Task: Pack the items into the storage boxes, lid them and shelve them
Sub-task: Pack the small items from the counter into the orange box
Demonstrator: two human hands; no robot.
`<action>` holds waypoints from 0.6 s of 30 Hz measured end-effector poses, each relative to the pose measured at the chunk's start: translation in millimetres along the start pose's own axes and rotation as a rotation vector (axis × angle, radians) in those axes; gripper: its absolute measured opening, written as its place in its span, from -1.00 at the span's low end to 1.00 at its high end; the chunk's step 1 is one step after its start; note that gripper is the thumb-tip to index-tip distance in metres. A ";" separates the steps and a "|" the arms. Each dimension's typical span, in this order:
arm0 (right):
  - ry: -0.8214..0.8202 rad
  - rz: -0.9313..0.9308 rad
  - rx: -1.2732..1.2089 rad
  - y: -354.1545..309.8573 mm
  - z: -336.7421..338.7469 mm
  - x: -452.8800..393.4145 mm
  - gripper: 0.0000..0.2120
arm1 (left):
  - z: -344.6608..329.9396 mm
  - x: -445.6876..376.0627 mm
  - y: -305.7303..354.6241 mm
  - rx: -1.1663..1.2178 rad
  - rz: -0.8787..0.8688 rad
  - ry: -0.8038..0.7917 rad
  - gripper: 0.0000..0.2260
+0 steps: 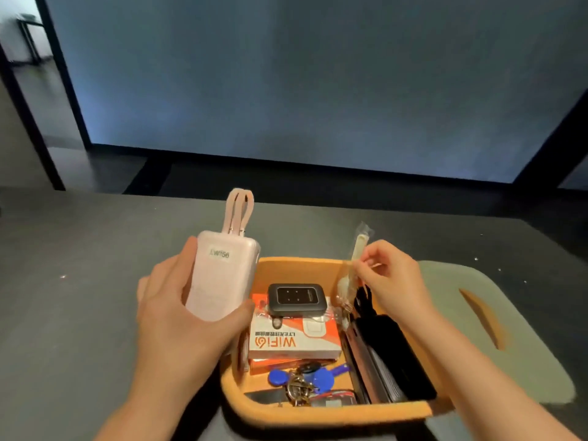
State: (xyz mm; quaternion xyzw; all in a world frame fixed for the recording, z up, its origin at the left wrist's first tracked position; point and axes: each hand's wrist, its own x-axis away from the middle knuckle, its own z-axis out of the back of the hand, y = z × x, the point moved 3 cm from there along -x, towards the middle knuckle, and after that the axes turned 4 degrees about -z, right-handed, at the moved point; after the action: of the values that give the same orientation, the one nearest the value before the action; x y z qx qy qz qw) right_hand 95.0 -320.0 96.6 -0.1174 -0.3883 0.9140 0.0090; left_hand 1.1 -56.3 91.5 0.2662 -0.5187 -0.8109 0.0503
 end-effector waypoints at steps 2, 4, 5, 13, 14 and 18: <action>0.007 -0.019 0.026 11.0 -0.8 3.8 -0.86 | -17.9 8.2 8.8 -0.006 -0.041 -0.038 -0.15; 0.002 -0.027 0.111 17.1 -5.4 4.4 -0.87 | -33.2 15.2 13.5 -0.005 -0.069 -0.069 -0.14; -0.008 -0.026 0.166 18.9 -9.5 3.7 -0.87 | -40.0 17.7 15.7 -0.003 -0.072 -0.082 -0.14; -0.150 -0.021 0.598 17.1 -41.1 -14.3 -0.82 | -63.9 18.3 13.0 -0.039 -0.086 -0.141 -0.19; -0.154 -0.016 0.625 17.7 -42.9 -15.0 -0.83 | -64.0 17.6 11.6 -0.045 -0.083 -0.148 -0.18; -0.160 0.000 0.665 21.3 -45.5 -14.1 -0.80 | -65.0 18.1 8.4 -0.080 -0.099 -0.182 -0.18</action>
State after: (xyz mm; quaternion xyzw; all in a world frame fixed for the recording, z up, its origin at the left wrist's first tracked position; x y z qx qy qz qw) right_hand 120.3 -304.2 53.9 -0.0359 -0.0683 0.9969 0.0162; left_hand 15.4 -119.5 71.1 0.2144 -0.4747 -0.8532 -0.0267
